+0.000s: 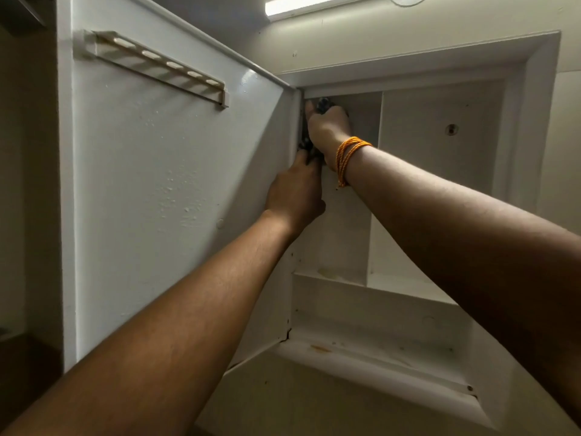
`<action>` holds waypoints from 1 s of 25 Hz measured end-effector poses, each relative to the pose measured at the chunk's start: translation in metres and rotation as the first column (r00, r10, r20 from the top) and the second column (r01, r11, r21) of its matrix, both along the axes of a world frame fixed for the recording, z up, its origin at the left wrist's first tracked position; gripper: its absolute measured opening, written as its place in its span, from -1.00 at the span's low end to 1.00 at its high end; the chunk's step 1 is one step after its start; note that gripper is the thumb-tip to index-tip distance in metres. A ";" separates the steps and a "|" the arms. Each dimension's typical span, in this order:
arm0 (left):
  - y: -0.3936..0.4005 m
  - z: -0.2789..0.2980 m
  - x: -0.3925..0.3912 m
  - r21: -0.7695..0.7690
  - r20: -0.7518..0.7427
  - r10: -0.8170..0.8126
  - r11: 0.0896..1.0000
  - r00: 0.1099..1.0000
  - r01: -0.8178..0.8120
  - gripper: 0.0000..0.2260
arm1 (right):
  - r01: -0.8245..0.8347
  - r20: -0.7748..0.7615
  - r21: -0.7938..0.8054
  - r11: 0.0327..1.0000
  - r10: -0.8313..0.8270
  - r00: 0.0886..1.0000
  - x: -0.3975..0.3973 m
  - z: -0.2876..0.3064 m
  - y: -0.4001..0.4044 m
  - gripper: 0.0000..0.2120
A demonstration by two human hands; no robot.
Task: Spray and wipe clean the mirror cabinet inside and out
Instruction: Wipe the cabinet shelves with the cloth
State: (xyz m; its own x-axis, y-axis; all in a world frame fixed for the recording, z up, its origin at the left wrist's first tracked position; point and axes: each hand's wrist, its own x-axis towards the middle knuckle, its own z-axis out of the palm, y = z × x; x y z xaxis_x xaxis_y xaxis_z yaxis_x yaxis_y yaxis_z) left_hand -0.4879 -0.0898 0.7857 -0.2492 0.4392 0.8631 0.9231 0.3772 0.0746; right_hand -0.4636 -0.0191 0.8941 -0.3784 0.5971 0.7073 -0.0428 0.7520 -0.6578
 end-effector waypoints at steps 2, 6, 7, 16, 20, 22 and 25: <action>0.001 0.002 -0.002 -0.003 -0.005 -0.021 1.000 1.000 0.021 -0.33 | -0.033 0.023 0.008 0.999 0.033 0.999 0.001 -0.002 -0.002 -0.60; -0.002 0.004 -0.006 -0.016 0.006 -0.047 0.999 0.999 0.047 -0.36 | -0.175 0.044 0.022 0.984 0.174 0.984 -0.003 -0.005 -0.007 -0.65; -0.003 0.005 -0.007 -0.016 0.006 -0.055 0.998 0.998 0.055 -0.38 | -0.189 0.055 0.036 0.981 0.187 0.981 0.000 -0.005 -0.007 -0.67; 0.005 -0.005 -0.002 0.112 0.041 -0.136 0.985 0.990 0.131 -0.66 | -0.056 0.573 0.420 0.906 -0.217 0.790 0.038 0.001 0.008 -0.71; 0.002 -0.004 -0.002 0.063 -0.005 -0.057 0.996 0.998 0.057 -0.62 | -0.036 0.645 0.663 0.748 -0.546 0.535 0.042 0.012 -0.002 -0.71; 0.001 -0.004 -0.004 0.037 -0.032 -0.032 0.999 0.999 0.033 -0.53 | -0.087 0.629 0.739 0.668 -0.637 0.446 0.040 0.016 -0.009 -0.74; 0.001 -0.002 -0.007 0.007 -0.055 -0.016 1.000 0.998 0.017 -0.43 | -0.165 0.556 0.829 0.535 -0.755 0.346 0.037 0.019 -0.025 -0.83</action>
State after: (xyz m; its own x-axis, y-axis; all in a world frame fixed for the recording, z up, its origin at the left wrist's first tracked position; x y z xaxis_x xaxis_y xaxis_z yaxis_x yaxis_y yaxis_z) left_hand -0.4945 -0.0887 0.7835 -0.1938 0.4362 0.8788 0.9320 0.3616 0.0261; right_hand -0.4269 -0.0440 0.9129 -0.8825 0.3378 0.3273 0.4691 0.6834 0.5594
